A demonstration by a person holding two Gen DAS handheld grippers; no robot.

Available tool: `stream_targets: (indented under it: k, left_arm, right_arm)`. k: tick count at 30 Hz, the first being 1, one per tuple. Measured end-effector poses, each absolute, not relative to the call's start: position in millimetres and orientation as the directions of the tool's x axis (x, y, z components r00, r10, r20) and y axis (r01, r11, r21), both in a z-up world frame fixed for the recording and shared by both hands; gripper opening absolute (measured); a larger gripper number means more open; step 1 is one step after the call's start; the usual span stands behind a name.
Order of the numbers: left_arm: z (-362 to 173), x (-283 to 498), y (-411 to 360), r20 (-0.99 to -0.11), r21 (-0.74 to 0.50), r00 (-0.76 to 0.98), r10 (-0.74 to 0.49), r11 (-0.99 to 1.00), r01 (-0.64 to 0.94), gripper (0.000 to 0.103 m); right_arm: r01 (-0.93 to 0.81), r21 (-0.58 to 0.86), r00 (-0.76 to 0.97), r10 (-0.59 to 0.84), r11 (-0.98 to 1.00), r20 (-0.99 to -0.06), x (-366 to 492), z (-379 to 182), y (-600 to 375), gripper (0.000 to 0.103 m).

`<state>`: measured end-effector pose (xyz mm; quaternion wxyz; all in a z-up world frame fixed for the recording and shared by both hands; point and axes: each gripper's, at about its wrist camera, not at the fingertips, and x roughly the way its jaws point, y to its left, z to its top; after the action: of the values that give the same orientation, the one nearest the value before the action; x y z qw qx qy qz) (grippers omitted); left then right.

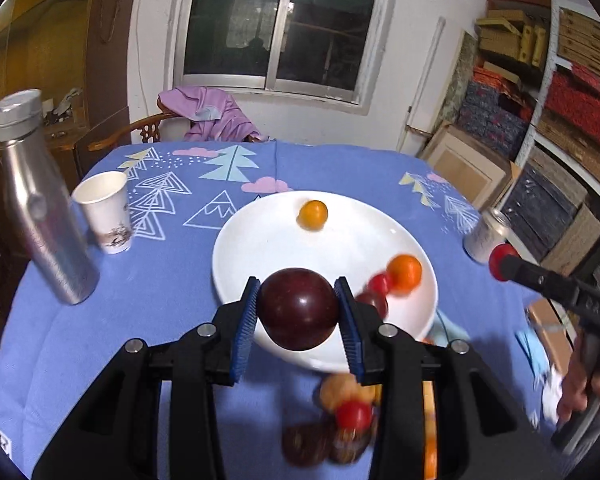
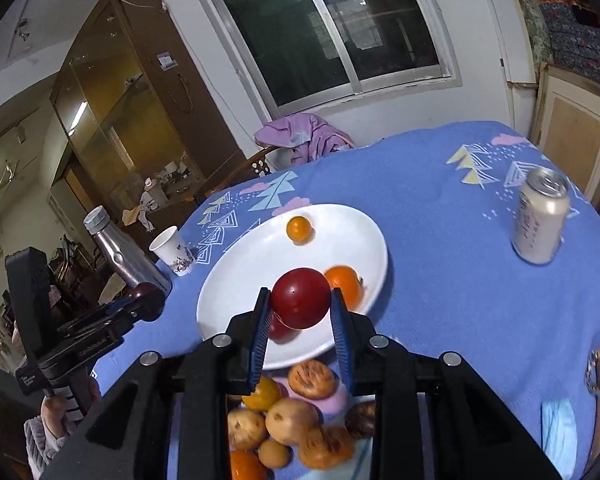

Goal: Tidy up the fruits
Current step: 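Release the plum into the plate with the left gripper while the right releases the tomato there, then reach the left gripper to a dark brown round fruit and close on it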

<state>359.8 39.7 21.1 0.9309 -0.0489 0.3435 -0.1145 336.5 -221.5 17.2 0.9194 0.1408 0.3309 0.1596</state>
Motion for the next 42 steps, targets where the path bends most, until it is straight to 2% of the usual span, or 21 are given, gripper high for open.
stream_targets:
  k: [8, 14, 16, 17, 23, 25, 29, 30, 32, 33, 36, 42]
  left_arm:
    - [-26, 420, 40, -0.711, -0.146, 0.679, -0.184, 0.983, 0.114, 0.037]
    - [-36, 429, 57, -0.721, -0.191, 0.662, -0.202, 0.977, 0.091, 0.038]
    - [-37, 429, 59, -0.720, -0.198, 0.662, -0.207, 0.976, 0.090, 0.045]
    - [-37, 428, 59, -0.714, -0.202, 0.668, -0.210, 0.975, 0.091, 0.053]
    - [-23, 416, 55, -0.686, -0.192, 0.694, -0.220, 0.974, 0.118, 0.056]
    - [-16, 408, 54, -0.675, -0.185, 0.705, -0.219, 0.975, 0.126, 0.062]
    - [-2, 375, 57, -0.631, -0.160, 0.747, -0.209, 0.977, 0.138, 0.080]
    - [-1, 363, 58, -0.622, -0.156, 0.753, -0.213, 0.977, 0.148, 0.085]
    - [-4, 340, 58, -0.621, -0.126, 0.758, -0.201, 0.980, 0.156, 0.090]
    - [-7, 330, 57, -0.626, -0.105, 0.756, -0.191, 0.981, 0.161, 0.090]
    - [-19, 300, 54, -0.639, -0.052, 0.752, -0.162, 0.985, 0.167, 0.090]
    - [-36, 264, 49, -0.655, -0.025, 0.739, -0.160, 0.981, 0.191, 0.095]
  right_arm:
    - [-0.141, 0.264, 0.682, 0.287, 0.954, -0.672, 429, -25, -193, 0.030]
    - [-0.150, 0.259, 0.670, 0.290, 0.954, -0.683, 446, -36, -190, 0.030]
    - [-0.160, 0.255, 0.665, 0.295, 0.954, -0.686, 447, -37, -186, 0.032]
    - [-0.162, 0.253, 0.660, 0.295, 0.954, -0.691, 447, -38, -186, 0.033]
    - [-0.172, 0.289, 0.681, 0.326, 0.942, -0.656, 435, -20, -191, 0.034]
    - [-0.184, 0.294, 0.699, 0.335, 0.938, -0.632, 423, -6, -191, 0.035]
    - [-0.232, 0.276, 0.753, 0.352, 0.933, -0.556, 378, 28, -191, 0.064]
    - [-0.241, 0.262, 0.765, 0.349, 0.934, -0.542, 368, 32, -191, 0.067]
    - [-0.256, 0.233, 0.779, 0.342, 0.938, -0.525, 343, 35, -192, 0.070]
    - [-0.260, 0.229, 0.781, 0.344, 0.938, -0.521, 332, 33, -194, 0.074]
    - [-0.234, 0.241, 0.783, 0.329, 0.942, -0.527, 304, 17, -210, 0.080]
    - [-0.122, 0.353, 0.762, 0.315, 0.928, -0.565, 277, -19, -255, 0.081]
